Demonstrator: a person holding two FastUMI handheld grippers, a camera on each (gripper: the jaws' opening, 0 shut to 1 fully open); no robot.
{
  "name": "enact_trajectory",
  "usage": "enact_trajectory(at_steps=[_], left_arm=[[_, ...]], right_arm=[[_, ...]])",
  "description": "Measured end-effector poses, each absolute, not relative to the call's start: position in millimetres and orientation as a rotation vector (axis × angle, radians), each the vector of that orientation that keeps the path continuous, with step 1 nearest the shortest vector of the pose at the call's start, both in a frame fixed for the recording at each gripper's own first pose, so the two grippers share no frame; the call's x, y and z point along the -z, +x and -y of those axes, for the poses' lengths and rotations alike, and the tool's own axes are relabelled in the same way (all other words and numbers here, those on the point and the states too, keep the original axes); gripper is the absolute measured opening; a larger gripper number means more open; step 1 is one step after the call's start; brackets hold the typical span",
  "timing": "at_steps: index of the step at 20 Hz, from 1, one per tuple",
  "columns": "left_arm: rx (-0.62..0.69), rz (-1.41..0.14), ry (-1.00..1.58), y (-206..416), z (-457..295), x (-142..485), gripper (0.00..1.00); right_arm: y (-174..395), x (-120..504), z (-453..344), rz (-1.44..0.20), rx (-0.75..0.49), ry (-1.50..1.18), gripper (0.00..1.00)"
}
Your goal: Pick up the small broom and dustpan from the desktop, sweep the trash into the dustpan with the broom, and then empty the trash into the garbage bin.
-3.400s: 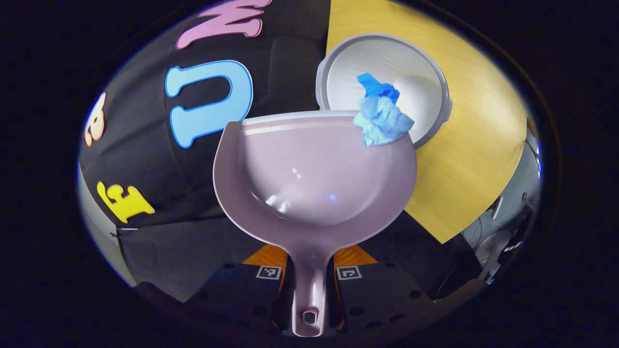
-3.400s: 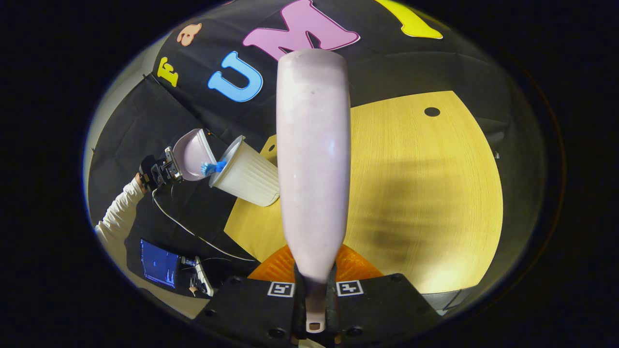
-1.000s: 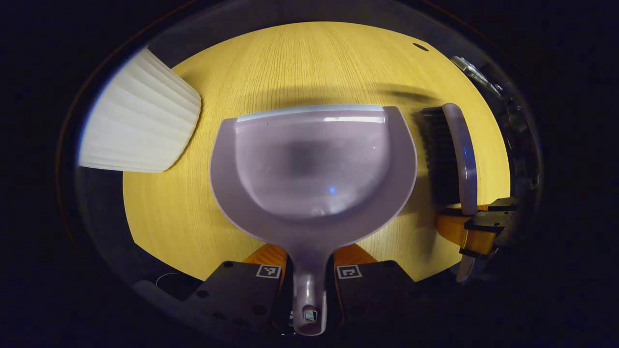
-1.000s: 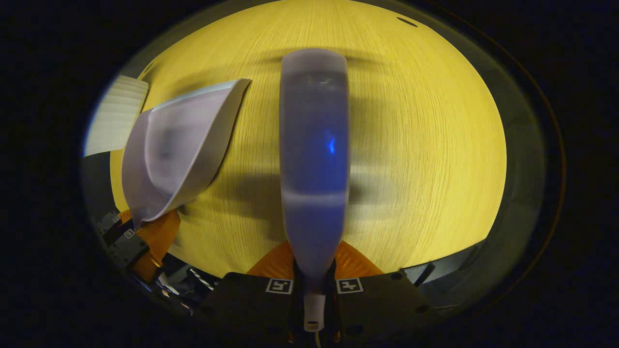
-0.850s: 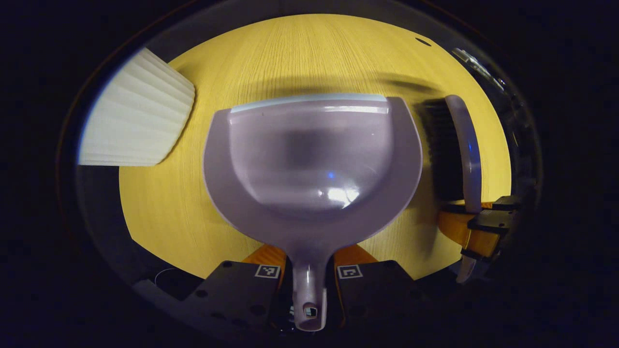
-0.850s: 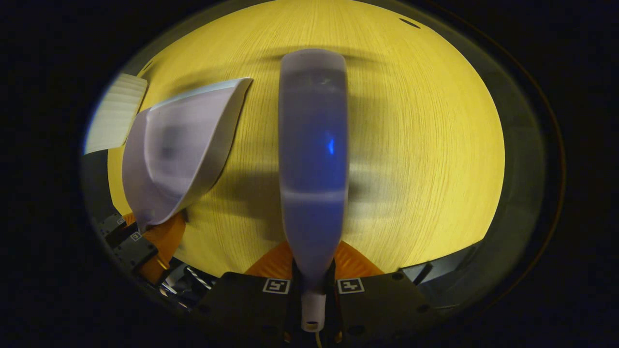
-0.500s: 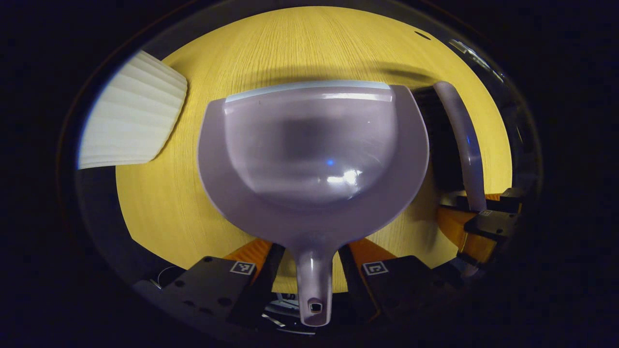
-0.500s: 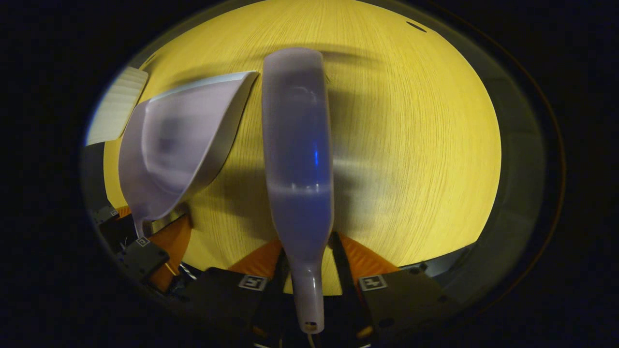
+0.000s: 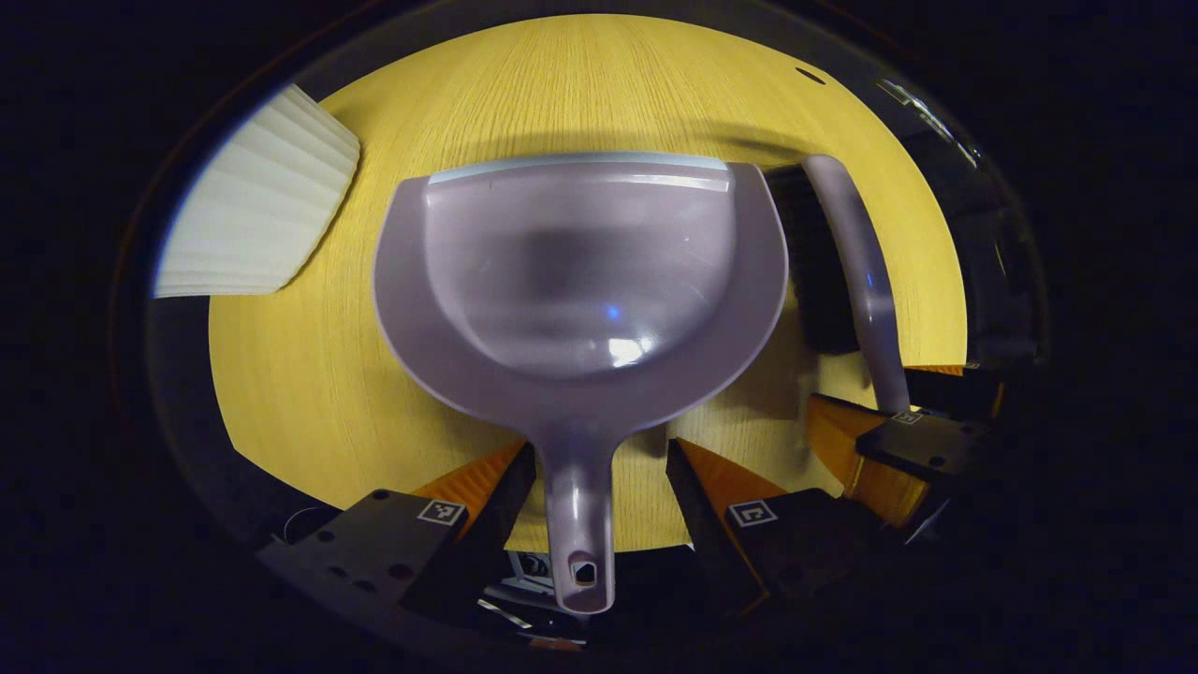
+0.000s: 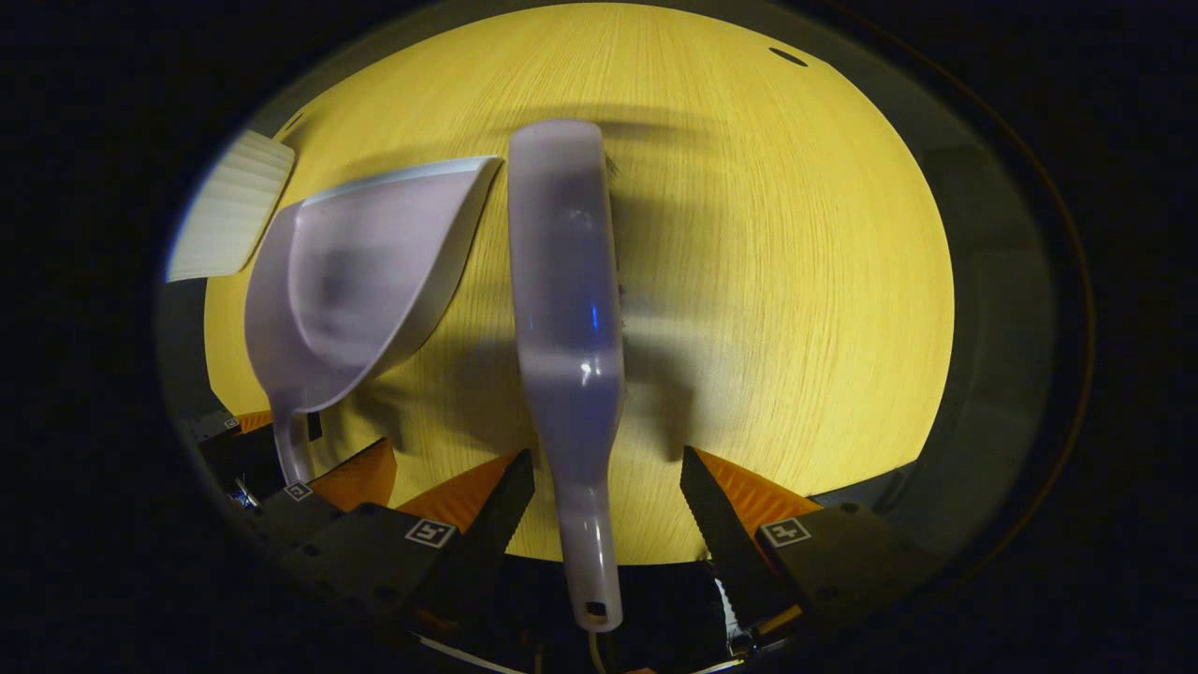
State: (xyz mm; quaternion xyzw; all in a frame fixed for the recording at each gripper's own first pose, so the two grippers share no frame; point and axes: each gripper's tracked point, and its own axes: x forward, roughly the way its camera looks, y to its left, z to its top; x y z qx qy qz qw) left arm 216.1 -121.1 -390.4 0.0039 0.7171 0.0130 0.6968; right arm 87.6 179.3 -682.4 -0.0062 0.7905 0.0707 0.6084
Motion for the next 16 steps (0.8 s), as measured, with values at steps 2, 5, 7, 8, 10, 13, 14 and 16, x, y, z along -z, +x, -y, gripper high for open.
enact_trajectory(at_steps=[2,5,7,8,10,13,14,16], left_arm=[[-0.011,-1.562,0.038,213.1,119.4,380.0,0.84],[0.025,-1.452,0.083,208.6,119.4,351.5,0.84],[0.070,-1.329,0.100,213.3,124.8,325.7,0.84],[0.082,-1.261,0.117,216.1,126.5,309.3,0.84],[0.098,-1.111,0.164,217.7,129.9,271.6,0.84],[0.127,-0.819,0.177,223.8,143.5,198.9,0.84],[0.140,-0.734,0.162,221.6,149.8,171.3,0.84],[0.144,-0.558,0.141,212.9,152.5,118.6,0.84]], right_arm=[[90.1,669.5,-176.7,-1.800,-0.181,-0.021,1.00],[104.9,635.2,-174.7,-1.683,-0.219,-0.002,0.95],[122.3,608.8,-174.6,-1.545,-0.233,0.021,1.00],[125.0,594.4,-169.3,-1.497,-0.236,0.001,0.94],[139.8,558.6,-164.5,-1.363,-0.236,-0.010,1.00],[172.6,477.8,-156.8,-1.032,-0.194,0.055,0.94],[180.5,454.0,-151.0,-0.916,-0.165,0.080,0.95],[188.5,395.0,-130.0,-0.727,-0.111,0.112,1.00]])
